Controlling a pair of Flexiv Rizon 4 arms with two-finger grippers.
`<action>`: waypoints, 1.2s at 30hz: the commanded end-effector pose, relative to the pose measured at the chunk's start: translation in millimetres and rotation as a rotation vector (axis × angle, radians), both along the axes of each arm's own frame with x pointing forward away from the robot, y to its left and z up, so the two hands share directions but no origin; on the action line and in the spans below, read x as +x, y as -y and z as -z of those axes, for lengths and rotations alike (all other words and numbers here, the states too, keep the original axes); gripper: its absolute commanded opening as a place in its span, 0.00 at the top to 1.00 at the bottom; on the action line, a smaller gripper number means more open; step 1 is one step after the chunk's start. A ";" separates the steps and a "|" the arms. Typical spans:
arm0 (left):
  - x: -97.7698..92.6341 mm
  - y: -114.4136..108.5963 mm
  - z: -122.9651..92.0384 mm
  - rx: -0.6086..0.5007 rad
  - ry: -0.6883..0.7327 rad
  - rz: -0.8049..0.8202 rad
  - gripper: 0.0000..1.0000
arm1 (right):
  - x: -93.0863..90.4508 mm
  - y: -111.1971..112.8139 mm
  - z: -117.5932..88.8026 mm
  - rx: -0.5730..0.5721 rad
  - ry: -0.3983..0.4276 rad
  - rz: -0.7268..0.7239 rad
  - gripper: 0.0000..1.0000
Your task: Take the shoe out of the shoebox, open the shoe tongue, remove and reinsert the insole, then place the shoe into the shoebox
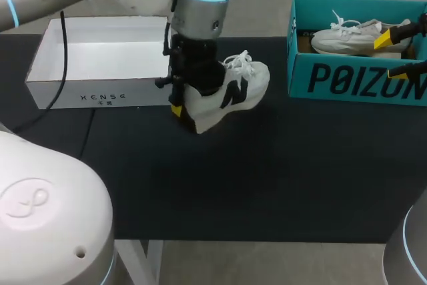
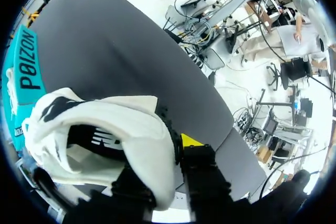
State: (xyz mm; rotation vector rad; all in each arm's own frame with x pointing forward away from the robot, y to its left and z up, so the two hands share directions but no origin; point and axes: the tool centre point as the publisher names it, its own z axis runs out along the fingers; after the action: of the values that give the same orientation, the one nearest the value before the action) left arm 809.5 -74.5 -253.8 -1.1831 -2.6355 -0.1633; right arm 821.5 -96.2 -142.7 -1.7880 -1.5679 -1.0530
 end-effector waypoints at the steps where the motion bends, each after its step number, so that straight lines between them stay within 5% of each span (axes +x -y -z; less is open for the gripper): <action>1: 7.6 -50.1 -28.3 -0.033 0.117 0.559 1.00 | -0.3 -0.5 0.3 -0.003 0.000 0.001 0.00; 4: 19.8 -73.8 -35.5 -0.032 0.134 0.748 1.00 | -0.3 -0.5 0.3 -0.003 0.000 0.001 0.00; 23: 20.7 -76.2 -37.8 -0.022 0.127 0.763 1.00 | -0.3 -0.5 0.3 -0.003 0.000 0.001 0.00; 36: 82.5 -181.8 -60.2 -0.066 0.121 0.759 1.00 | -0.3 -0.5 0.3 -0.003 0.000 0.001 0.00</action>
State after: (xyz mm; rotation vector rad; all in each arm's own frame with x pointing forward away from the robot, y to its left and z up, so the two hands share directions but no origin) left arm 878.3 79.7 -198.8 -2.1149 -2.1262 -0.4302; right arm 821.5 -96.1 -142.7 -1.7878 -1.5681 -1.0530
